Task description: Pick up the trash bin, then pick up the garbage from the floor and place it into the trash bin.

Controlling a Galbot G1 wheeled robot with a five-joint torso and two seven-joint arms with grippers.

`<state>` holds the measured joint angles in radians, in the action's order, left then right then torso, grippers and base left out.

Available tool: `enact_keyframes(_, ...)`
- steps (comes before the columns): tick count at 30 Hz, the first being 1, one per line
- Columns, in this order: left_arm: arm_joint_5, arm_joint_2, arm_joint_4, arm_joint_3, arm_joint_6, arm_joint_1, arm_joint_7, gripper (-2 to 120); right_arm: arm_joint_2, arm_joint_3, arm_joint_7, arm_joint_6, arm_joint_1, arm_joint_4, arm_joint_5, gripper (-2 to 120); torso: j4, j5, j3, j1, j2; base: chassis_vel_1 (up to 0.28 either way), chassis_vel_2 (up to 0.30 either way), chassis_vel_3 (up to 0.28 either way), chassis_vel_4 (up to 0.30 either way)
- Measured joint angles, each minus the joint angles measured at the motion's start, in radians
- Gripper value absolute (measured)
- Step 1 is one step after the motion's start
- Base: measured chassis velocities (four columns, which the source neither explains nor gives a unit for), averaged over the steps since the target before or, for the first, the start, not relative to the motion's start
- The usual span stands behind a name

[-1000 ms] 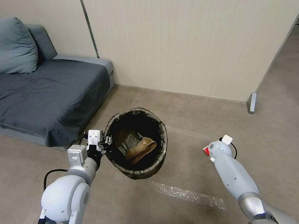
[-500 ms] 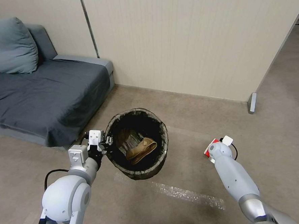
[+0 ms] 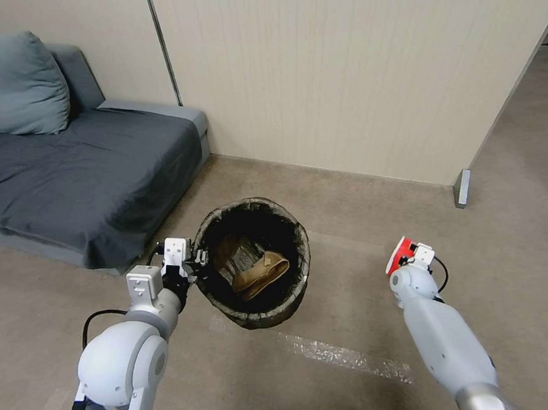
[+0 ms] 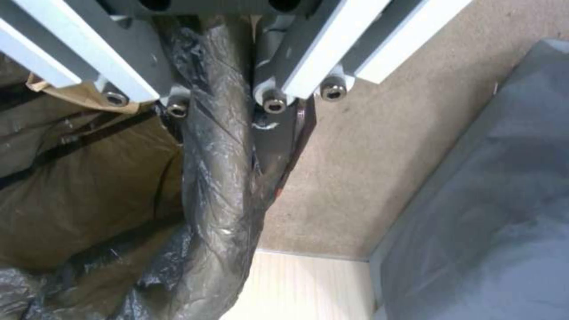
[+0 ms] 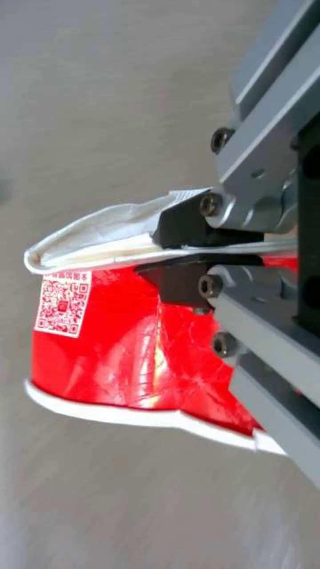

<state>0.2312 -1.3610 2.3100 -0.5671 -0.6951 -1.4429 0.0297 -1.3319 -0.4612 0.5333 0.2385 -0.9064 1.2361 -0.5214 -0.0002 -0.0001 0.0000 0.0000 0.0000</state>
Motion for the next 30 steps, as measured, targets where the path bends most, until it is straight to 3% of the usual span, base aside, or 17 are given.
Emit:
enact_keyframes(1, 0.000, 0.000, 0.000, 0.000, 0.000, 0.000, 0.000, 3, 0.000, 0.000, 0.000, 0.000, 0.000, 0.000, 0.000, 0, 0.0000, 0.0000, 0.000, 0.000, 0.000, 0.000, 0.000, 0.000, 0.000)
enact_keyframes(4, 0.002, 0.004, 0.006, -0.002, 0.000, 0.000, 0.000, 3, 0.052, 0.018, -0.032, 0.039, -0.055, 0.238, -0.012, 0, 0.0003, 0.0003, 0.000, 0.000, 0.000, 0.000, 0.000, 0.000, 0.000)
enact_keyframes(8, 0.003, 0.005, 0.007, -0.002, 0.000, 0.000, 0.001, 3, 0.084, 0.028, -0.052, 0.061, -0.078, 0.360, -0.021, 0, 0.0002, -0.0001, 0.000, 0.000, 0.000, 0.000, 0.000, 0.000, 0.000)
enact_keyframes(11, 0.004, 0.005, 0.008, 0.001, 0.000, 0.000, 0.002, 3, 0.156, 0.045, -0.104, 0.100, -0.118, 0.564, -0.040, 0, 0.0004, 0.0000, 0.000, 0.000, 0.000, 0.000, 0.000, 0.000, 0.000)
enact_keyframes(20, 0.007, 0.010, 0.008, 0.005, 0.000, 0.005, 0.002, 3, 0.272, 0.058, -0.283, 0.134, -0.177, 0.789, -0.050, 0, 0.0001, 0.0000, 0.000, 0.000, 0.000, 0.000, 0.000, 0.000, 0.000)
enact_keyframes(26, 0.007, 0.011, 0.008, 0.015, -0.001, 0.010, 0.003, 3, 0.324, 0.112, -0.364, 0.132, -0.176, 0.888, -0.065, 0, 0.0002, 0.0001, 0.000, 0.000, 0.000, 0.000, 0.000, 0.000, 0.000)
enact_keyframes(30, 0.004, 0.010, 0.005, 0.031, -0.003, 0.015, 0.002, 3, 0.357, 0.214, -0.428, 0.122, -0.137, 0.953, -0.082, 0, 0.0003, 0.0000, 0.000, 0.000, 0.000, 0.000, 0.000, 0.000, 0.000)
